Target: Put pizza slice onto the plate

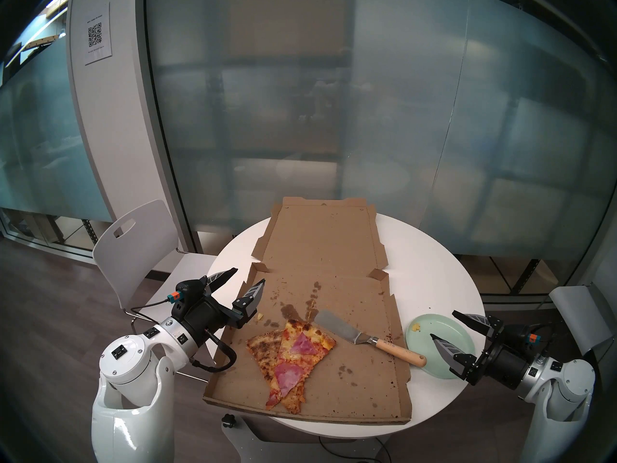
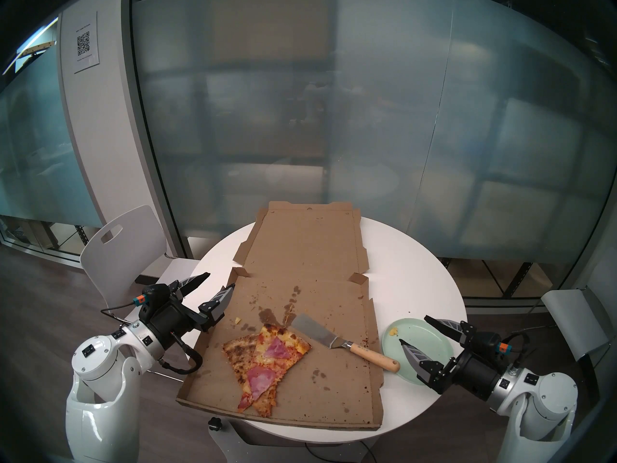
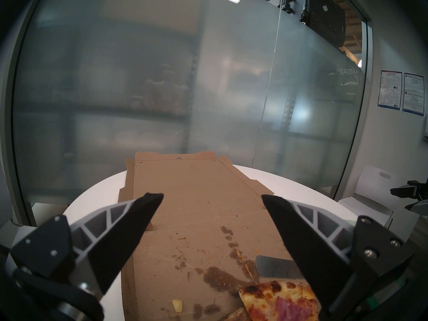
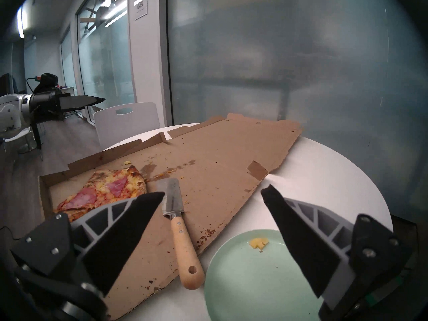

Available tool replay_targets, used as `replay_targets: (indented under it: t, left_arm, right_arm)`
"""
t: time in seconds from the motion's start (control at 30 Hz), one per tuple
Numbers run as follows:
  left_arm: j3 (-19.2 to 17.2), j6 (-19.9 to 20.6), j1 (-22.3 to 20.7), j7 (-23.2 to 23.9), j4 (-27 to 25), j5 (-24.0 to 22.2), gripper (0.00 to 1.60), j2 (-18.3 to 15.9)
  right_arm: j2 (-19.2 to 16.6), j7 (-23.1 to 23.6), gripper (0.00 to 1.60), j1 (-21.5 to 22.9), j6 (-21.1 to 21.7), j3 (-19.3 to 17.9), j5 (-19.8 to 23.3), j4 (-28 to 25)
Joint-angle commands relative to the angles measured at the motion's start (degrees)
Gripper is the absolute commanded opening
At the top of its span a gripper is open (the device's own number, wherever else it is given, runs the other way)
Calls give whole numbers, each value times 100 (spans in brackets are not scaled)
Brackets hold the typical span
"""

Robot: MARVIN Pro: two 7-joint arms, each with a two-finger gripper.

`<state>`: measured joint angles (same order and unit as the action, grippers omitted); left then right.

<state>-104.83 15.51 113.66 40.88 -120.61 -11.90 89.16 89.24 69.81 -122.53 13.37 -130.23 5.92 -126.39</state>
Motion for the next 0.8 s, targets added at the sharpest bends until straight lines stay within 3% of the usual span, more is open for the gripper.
replay_targets:
  t: [0.0, 0.77]
  left_arm:
    - [0, -4, -4, 3, -98, -4, 160, 0]
    - [-1, -3, -3, 2, -100, -3, 160, 1]
  right_arm:
    - [-206, 148, 160, -66, -90, 243, -232, -240]
    - [-586, 226, 160, 293, -96, 976, -1256, 46]
